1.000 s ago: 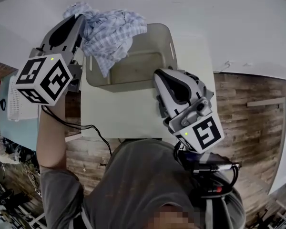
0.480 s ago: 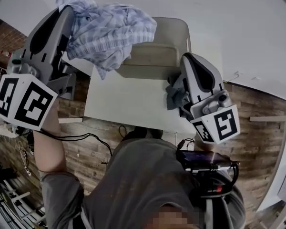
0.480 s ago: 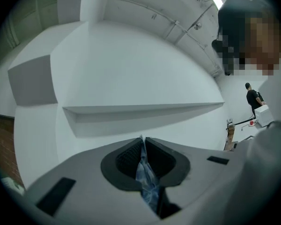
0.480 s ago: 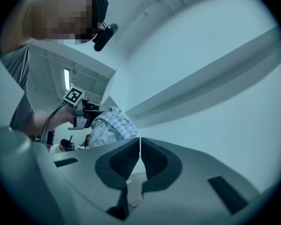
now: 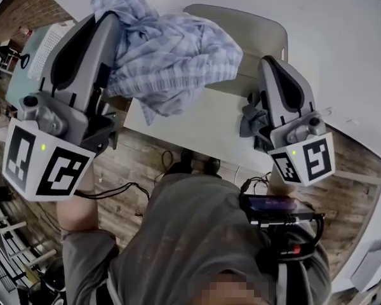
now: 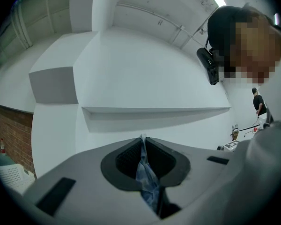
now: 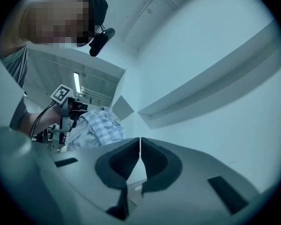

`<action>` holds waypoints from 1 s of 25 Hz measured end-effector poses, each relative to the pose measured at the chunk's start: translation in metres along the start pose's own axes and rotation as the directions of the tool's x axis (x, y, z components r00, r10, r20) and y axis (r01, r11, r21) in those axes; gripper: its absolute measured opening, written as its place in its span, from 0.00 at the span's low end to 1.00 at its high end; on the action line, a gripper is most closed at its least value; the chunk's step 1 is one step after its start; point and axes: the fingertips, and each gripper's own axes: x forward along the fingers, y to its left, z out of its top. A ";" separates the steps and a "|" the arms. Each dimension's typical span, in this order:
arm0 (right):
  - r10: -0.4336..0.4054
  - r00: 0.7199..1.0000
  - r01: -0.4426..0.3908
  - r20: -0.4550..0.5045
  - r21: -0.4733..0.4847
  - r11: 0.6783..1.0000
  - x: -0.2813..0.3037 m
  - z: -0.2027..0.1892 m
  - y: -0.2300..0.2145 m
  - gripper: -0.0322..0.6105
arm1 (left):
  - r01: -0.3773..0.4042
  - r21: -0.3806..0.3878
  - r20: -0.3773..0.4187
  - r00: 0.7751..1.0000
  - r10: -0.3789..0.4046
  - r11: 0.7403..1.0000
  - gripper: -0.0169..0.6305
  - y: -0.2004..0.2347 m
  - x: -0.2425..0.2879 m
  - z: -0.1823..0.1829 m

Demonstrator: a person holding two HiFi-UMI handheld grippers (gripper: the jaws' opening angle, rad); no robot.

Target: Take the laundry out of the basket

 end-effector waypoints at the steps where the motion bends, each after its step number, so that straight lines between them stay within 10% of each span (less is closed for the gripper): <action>1: 0.001 1.000 -0.001 0.001 -0.007 1.000 0.001 0.002 0.007 0.07 | -0.006 -0.003 0.003 1.000 0.006 1.000 0.08 0.001 -0.011 -0.004; 10: -0.034 0.999 0.031 -0.036 -0.074 0.997 0.021 0.001 0.032 0.07 | 0.020 0.026 -0.055 0.998 -0.018 0.999 0.08 0.008 -0.042 -0.082; 25: -0.178 0.976 0.158 -0.129 -0.149 0.976 0.036 -0.025 0.036 0.07 | 0.136 -0.138 -0.231 0.959 -0.165 0.981 0.08 0.018 -0.038 -0.257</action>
